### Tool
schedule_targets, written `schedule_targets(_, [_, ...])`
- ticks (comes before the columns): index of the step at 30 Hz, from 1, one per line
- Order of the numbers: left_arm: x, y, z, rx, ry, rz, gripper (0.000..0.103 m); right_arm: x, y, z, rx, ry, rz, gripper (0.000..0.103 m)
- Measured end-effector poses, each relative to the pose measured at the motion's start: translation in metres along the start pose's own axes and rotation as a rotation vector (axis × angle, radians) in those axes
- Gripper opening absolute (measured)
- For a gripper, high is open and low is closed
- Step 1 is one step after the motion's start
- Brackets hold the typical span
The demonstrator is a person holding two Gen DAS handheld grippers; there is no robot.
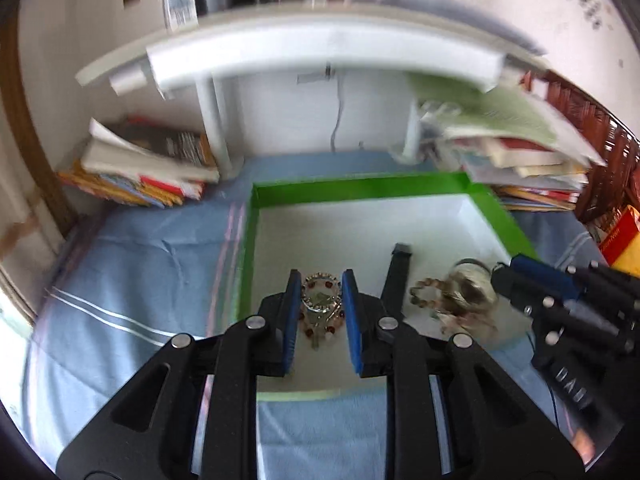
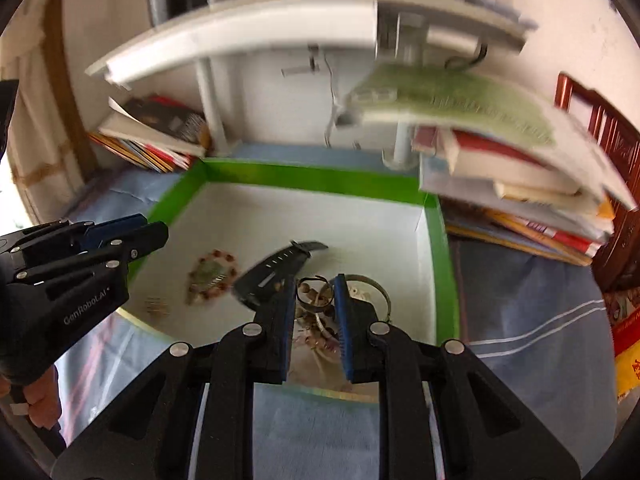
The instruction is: Organize jewelry
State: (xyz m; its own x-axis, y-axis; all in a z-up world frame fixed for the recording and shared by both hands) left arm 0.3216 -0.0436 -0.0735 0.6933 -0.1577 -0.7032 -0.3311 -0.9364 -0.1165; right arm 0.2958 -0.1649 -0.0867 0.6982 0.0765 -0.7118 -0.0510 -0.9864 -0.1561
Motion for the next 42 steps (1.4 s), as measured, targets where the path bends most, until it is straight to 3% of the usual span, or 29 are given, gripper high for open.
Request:
schedule_targets(3, [0.018,-0.001,0.006,-0.018,-0.027,0.003,0.023,0.007,0.004,0.003,0.033,-0.016,-0.006,0.032])
schedule_targets(5, [0.019,-0.004,0.009,-0.033,-0.022,0.003,0.043,0.0,0.005,0.002,0.049,0.0,-0.021,0.05])
schedule_targets(7, [0.01,-0.006,0.01,-0.04,0.0,0.001,0.052,-0.017,0.007,-0.001,0.067,0.042,-0.017,0.058])
schedule_targets(9, [-0.007,-0.009,0.009,-0.041,0.028,-0.015,0.058,-0.035,0.009,-0.004,0.086,0.079,-0.021,0.067])
schedule_targets(11, [-0.031,-0.011,0.007,-0.044,0.078,-0.039,0.075,-0.057,0.01,-0.003,0.094,0.119,-0.01,0.083])
schedule_targets(16, [-0.098,-0.01,0.014,0.004,0.216,-0.152,0.089,-0.112,0.012,0.011,0.041,0.229,0.082,0.1])
schedule_targets(19, [-0.124,-0.007,0.026,0.009,0.26,-0.192,0.095,-0.137,0.015,0.028,0.032,0.274,0.124,0.1])
schedule_targets(23, [-0.139,0.002,0.044,-0.011,0.264,-0.165,0.097,-0.151,0.015,0.04,0.035,0.301,0.133,0.1])
schedule_targets(42, [-0.142,0.008,0.05,-0.009,0.255,-0.153,0.098,-0.147,0.01,0.042,0.038,0.289,0.118,0.1])
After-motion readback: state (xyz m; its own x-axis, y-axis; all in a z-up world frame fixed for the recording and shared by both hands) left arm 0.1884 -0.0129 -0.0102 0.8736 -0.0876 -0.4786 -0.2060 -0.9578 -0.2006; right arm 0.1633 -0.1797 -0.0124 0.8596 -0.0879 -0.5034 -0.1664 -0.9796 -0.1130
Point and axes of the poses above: each gripper's, at about its wrist camera, not at the fingertips, and x roughly the way its jaws point, y to its right, z to its underside, the point moved 10 cm from there along x, roughly the way its jaws point, and after that the axes turned 8 degrees about x, right-handed, at the moved point
